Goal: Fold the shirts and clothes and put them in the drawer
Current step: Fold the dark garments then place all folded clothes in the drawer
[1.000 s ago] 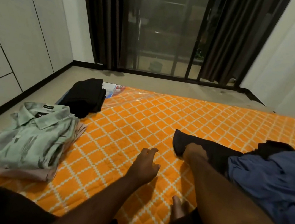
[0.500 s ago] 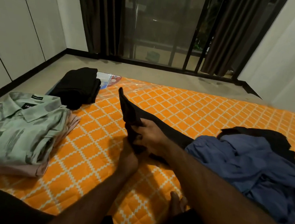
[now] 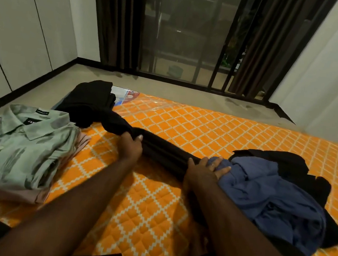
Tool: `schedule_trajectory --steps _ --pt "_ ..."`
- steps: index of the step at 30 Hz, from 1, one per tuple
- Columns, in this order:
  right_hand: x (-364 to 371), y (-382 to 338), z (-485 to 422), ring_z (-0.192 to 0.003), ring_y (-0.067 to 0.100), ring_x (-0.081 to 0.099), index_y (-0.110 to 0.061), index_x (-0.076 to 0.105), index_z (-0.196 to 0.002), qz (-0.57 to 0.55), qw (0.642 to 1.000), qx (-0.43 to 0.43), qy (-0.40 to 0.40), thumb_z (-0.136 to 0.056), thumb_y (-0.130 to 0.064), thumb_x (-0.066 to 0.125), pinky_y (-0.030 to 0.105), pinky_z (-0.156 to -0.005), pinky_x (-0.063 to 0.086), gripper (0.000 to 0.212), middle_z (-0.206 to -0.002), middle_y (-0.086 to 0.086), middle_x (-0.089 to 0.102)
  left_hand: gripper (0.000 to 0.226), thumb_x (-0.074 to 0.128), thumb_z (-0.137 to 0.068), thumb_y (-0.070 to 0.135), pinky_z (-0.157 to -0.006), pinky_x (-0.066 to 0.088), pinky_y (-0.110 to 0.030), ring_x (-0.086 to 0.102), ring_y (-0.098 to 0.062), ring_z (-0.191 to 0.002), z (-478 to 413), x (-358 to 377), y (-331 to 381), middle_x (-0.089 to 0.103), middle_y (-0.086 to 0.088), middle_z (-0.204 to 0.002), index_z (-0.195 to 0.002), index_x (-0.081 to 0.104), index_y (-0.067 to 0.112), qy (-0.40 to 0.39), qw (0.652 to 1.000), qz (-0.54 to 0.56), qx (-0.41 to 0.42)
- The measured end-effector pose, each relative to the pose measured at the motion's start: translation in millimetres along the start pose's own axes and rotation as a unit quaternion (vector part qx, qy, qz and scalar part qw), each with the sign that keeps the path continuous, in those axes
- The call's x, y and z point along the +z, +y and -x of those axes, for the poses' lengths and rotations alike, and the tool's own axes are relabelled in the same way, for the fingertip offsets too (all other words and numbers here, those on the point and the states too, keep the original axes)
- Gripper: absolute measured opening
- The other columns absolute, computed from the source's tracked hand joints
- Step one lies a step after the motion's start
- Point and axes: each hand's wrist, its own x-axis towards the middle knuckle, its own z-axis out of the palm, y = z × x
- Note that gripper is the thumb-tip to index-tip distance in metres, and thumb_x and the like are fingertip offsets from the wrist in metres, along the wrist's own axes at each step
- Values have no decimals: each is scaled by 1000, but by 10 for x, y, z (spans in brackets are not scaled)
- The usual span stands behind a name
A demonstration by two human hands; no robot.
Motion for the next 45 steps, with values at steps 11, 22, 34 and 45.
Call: schedule_trajectory --steps 11,22,34,45 --pt "-449 -32 -1 -94 31 59 -12 57 -103 -368 863 -173 299 -90 -19 70 40 -74 51 20 -109 7 50 74 71 -80 67 -83 55 -33 62 -27 -109 -62 -123 -18 63 -10 -121 -124 60 10 -174 947 -240 123" --pt "-955 -326 415 -98 19 60 -19 58 -108 -597 602 -402 347 -81 -58 73 41 -85 53 50 -103 3 60 54 68 -94 17 -106 49 -47 61 -30 -127 188 -839 672 63 -12 -137 -144 47 15 -370 893 237 103" --pt "-1125 -172 414 -106 13 40 -31 67 -98 -350 767 -447 298 -80 -53 77 28 -89 37 30 -103 -3 47 15 57 -98 -2 -79 55 -33 64 -21 -94 -50 -1322 1091 63 -13 -104 -109 53 8 -161 938 210 222" --pt "-2659 642 363 -77 6 69 -14 69 -108 -573 633 -408 323 -95 2 67 22 -69 56 21 -92 1 73 57 94 -66 40 -89 59 -42 70 -19 -98 -541 -1834 2098 71 -4 -109 -109 57 34 -269 898 -128 324"
